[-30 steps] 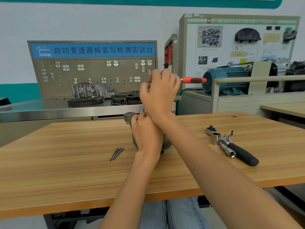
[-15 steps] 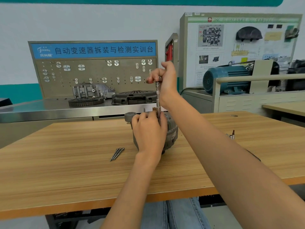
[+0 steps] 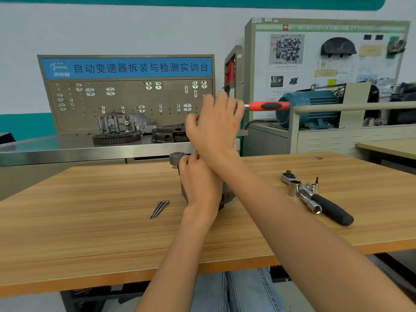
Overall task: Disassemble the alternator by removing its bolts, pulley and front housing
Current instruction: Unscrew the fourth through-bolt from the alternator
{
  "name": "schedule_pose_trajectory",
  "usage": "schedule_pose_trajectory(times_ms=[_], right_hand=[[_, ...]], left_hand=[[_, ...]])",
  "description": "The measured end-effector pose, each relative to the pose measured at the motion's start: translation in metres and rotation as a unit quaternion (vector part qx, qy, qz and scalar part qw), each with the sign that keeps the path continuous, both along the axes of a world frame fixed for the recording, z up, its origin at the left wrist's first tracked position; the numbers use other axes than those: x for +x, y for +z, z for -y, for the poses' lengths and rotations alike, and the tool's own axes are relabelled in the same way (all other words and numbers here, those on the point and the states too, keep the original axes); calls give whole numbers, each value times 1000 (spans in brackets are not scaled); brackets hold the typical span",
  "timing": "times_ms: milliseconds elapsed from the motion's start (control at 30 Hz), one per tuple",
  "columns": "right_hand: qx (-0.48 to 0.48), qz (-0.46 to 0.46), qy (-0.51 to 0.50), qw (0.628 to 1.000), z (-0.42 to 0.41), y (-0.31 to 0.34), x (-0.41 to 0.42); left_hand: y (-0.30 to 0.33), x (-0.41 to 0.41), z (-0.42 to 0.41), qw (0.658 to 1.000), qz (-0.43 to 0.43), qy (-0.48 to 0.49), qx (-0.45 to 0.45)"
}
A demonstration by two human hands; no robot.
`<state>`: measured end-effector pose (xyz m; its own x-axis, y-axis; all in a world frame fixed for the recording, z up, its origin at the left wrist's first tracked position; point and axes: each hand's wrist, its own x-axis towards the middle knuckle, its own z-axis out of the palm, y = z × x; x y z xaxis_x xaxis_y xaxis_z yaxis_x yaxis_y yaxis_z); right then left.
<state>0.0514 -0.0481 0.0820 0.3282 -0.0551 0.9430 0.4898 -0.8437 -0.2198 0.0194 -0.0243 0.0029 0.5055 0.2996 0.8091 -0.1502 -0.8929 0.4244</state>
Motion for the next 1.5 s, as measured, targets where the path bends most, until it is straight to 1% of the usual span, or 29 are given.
schedule_pose_trajectory(times_ms=[100,133,200,300,367,400,433,467,533,567,600,633,667,700,767,833,900,1000,1033,1067,1100,1133,1200,1233,1300,1333,1367,1400,1500], right_hand=[[114,-18,180,977,4,10,-1],[181,-56,289,938,7,14,-2],[310,-157,482,804,14,23,-2],[363,-247,623,647,23,31,6],[386,-265,659,588,26,33,7],[392,-265,655,589,25,33,7],[391,-258,630,620,22,31,6],[378,-240,589,673,18,29,3],[268,-149,443,842,10,16,-2],[172,-82,310,931,7,7,-1],[87,-29,166,982,5,1,-1],[30,-6,55,998,3,-3,0],[8,1,3,1000,2,-5,0],[11,10,11,1000,1,-5,1],[79,12,120,990,0,-2,1],[191,-36,294,936,2,6,0],[312,-149,477,808,8,20,1],[376,-257,650,609,21,30,12],[383,-270,682,562,23,31,15],[391,-274,693,540,24,31,15],[398,-272,685,546,23,31,15],[397,-263,661,579,20,29,13],[367,-220,571,700,13,25,7],[317,-183,508,780,9,21,3],[151,-67,281,945,2,7,0],[84,-18,151,985,-1,0,1],[55,7,64,996,-3,-4,1],[59,19,35,997,-3,-6,0],[111,20,142,983,-2,0,-1]], left_hand=[[1,2,1,1000,7,15,8],[1,2,2,1000,15,18,3],[-1,3,4,999,23,32,13],[-2,4,3,999,18,42,28],[-2,4,3,999,14,40,27],[-2,3,3,999,13,40,26],[-1,3,3,999,14,37,23],[-1,2,3,999,15,31,17],[0,0,2,1000,17,16,7],[0,0,2,1000,10,13,9],[0,-1,1,1000,0,12,11],[-1,-1,1,1000,-2,7,7],[-1,-1,1,1000,7,1,-3],[-1,-2,2,1000,18,-3,-12],[-1,-1,3,1000,19,7,1],[-2,2,3,1000,21,15,13],[-3,3,3,999,34,21,9],[-5,4,4,998,49,29,18],[-6,4,4,998,50,29,22],[-5,4,4,998,46,31,25],[-5,4,3,998,40,32,27],[-4,4,3,999,33,31,25],[-3,2,2,999,25,20,12],[-2,1,2,1000,24,12,7],[-2,-1,2,1000,25,-3,-3],[-2,-3,3,999,33,-12,-15],[-2,-4,4,998,45,-19,-25],[-2,-5,5,998,55,-20,-26],[-5,1,2,1000,28,-1,12]])
